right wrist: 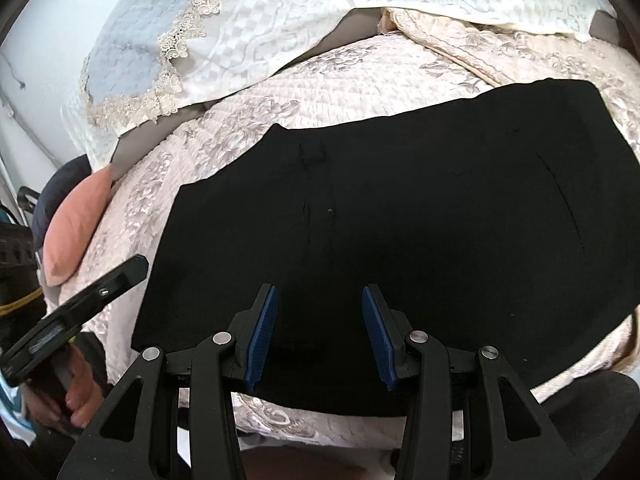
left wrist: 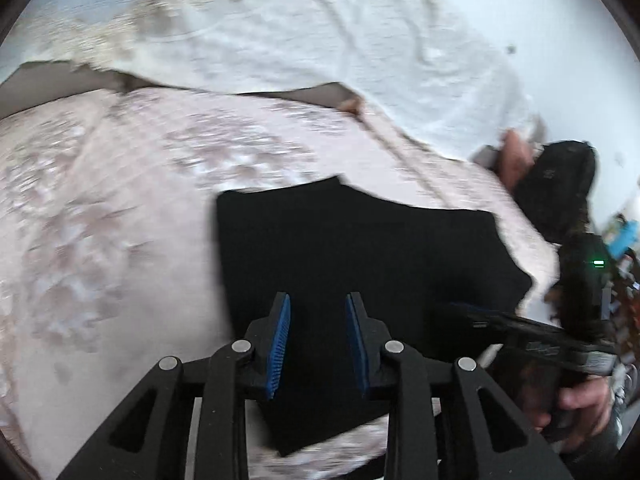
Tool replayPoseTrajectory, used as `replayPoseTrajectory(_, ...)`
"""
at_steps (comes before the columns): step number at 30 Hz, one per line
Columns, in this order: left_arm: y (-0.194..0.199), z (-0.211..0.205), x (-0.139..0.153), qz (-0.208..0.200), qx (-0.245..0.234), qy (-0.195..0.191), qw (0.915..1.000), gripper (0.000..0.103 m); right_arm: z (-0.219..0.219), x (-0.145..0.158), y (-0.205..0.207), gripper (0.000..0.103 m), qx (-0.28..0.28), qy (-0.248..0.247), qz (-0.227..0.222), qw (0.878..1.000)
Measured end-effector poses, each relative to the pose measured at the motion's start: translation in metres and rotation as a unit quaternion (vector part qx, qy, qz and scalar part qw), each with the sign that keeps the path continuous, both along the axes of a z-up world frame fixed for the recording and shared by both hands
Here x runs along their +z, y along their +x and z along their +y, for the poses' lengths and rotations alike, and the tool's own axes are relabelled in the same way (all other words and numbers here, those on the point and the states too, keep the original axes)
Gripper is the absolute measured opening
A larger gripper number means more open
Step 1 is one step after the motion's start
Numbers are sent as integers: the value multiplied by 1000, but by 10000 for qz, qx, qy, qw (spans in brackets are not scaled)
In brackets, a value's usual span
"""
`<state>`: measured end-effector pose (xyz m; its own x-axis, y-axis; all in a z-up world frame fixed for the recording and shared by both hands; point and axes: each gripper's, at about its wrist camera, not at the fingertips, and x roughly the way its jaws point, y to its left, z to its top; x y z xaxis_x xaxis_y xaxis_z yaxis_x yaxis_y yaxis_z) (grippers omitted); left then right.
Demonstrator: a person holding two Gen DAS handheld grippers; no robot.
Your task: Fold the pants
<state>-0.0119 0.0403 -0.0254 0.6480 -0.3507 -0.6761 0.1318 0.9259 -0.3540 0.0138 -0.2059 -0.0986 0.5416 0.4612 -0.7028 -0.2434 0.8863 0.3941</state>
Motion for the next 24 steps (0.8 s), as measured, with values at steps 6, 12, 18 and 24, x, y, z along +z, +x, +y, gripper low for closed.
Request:
replayPoseTrajectory(6,2,9,-14,171,196,39,9997,31,7,-6,2,45,448,498,418,9969)
replayPoseTrajectory(12,0,5,-14,158,161,104,9997,31,19,-2,8,6,283,209,333,9988)
replayPoseTrajectory(18,-4,3,-7,48,79,192,9998,31,14,0,-3,5,145,240,250,9993)
replayPoseTrajectory(24,-3,0,-11,120,32,238,9996,31,-4,-11,-14,5,-36,291,356,9989)
